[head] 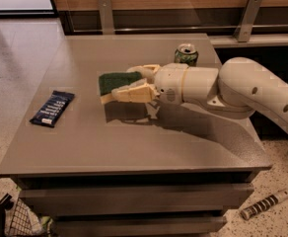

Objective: Move sponge near rxbar blueberry

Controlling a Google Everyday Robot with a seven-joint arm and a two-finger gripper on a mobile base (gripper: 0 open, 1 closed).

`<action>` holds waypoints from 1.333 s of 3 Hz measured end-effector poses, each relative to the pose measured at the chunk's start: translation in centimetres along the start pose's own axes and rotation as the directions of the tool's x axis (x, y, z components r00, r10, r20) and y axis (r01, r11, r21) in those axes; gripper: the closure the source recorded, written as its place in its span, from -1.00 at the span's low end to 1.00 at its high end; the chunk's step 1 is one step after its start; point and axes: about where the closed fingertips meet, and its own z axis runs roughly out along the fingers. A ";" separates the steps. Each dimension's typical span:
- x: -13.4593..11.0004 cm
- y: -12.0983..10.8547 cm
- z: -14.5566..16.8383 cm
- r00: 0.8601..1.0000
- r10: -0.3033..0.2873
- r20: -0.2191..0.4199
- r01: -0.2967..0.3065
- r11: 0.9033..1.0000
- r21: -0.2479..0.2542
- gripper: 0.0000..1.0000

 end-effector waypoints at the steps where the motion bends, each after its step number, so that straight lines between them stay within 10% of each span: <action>1: 0.1 2.6 1.6 1.000 -0.008 0.001 0.008 1.000 -0.007 1.00; 4: 1.1 7.7 4.5 0.999 -0.022 -0.026 0.021 0.998 -0.051 1.00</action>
Offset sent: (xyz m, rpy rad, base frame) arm -0.0448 0.0549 -0.0167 -0.0178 -0.0057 0.0004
